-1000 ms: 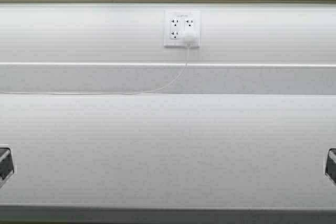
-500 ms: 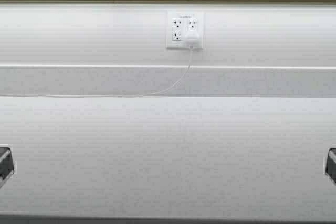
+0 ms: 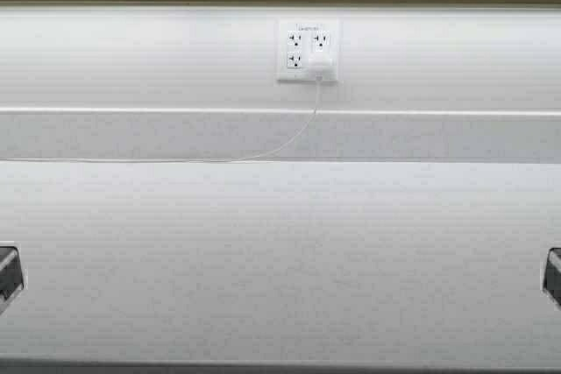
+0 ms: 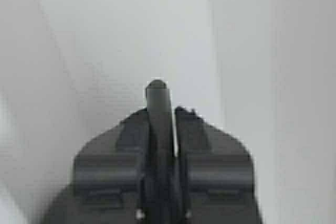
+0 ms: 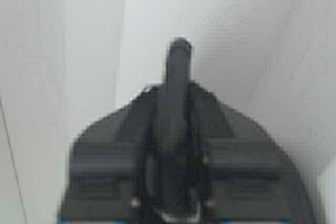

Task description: Open the cabinet, put the pot inside, then close it

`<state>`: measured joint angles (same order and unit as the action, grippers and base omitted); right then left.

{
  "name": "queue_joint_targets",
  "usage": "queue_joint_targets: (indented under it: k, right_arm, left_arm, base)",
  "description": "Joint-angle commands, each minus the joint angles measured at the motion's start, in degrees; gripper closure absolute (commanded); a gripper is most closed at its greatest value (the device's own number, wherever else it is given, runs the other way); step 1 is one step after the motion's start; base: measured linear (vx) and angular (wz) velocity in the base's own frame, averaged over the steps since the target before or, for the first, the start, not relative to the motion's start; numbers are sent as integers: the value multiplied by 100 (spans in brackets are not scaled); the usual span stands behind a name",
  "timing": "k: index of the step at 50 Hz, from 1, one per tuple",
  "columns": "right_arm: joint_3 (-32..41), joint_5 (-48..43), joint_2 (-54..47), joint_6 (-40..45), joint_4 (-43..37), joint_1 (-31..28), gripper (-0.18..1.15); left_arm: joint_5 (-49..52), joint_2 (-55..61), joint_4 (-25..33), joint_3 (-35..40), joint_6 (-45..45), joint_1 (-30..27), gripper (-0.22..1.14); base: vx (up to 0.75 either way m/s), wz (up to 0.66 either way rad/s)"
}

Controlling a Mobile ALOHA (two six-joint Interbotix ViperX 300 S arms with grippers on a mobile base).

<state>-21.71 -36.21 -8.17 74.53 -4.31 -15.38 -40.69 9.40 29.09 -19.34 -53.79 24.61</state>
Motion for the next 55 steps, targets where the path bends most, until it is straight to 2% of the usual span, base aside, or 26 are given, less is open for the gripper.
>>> queue_joint_targets:
  k: [1,4,6,12,23,27,31,34,36,39,40,42,44,46,48,51,55]
  right_arm:
    - [-44,-229,185,0,-18,53,-12]
    - [-88,-229,237,-18,-35,114,-8]
    - [-114,-246,264,-18,-35,185,-6]
    - [-220,-264,413,-35,-26,422,-7]
    - [-501,-264,765,-35,105,773,-7]
    - [-519,-264,861,-35,343,765,-7]
    - [-703,-176,1143,-308,914,747,1]
    - [-835,53,1336,-378,1257,747,14]
    - [-923,272,1459,-492,1529,729,30]
    - [-1099,545,1670,-659,2021,677,70]
    - [-1160,580,1731,-686,2171,659,82]
    - [-1327,598,1872,-721,2487,615,101]
    - [-1494,606,2013,-791,2698,563,109]
    - [-1652,659,2153,-940,2839,483,106]
    - [-1811,756,2303,-1151,2883,396,96]
    - [-2030,958,2496,-1582,2883,281,84]
    - [-2259,1310,2689,-2276,2883,70,85]
  left_arm:
    - [-589,-70,0,-141,-272,35,7]
    - [-624,-79,0,-176,-475,-18,-12]
    - [-650,-79,0,-193,-589,-53,-16]
    - [-879,-220,-9,-316,-791,-202,-10]
    - [-993,-721,-26,-738,-809,-527,-10]
    - [-984,-844,-264,-870,-800,-527,-7]
    - [-738,-1090,-817,-1125,-773,-527,9]
    - [-387,-1362,-1204,-1389,-642,-527,37]
    - [-132,-1512,-1389,-1547,-475,-527,64]
    - [158,-1723,-1582,-1811,-62,-483,100]
    - [246,-1793,-1591,-1881,123,-466,107]
    - [431,-1916,-1600,-2030,510,-422,108]
    - [589,-2065,-1600,-2188,914,-334,99]
    - [756,-2224,-1591,-2355,1354,-255,89]
    - [958,-2391,-1591,-2514,1767,-158,81]
    - [1274,-2637,-1547,-2698,2391,-26,82]
    - [1670,-2944,-1371,-2918,3138,44,87]
  base:
    - [0,0]
    - [0,0]
    - [0,0]
    - [0,0]
    - [0,0]
    - [0,0]
    - [0,0]
    - [0,0]
    - [0,0]
    - [0,0]
    - [0,0]
    - [0,0]
    - [0,0]
    - [-1,1]
    - [-1,0]
    - [-2,-1]
    - [-3,-1]
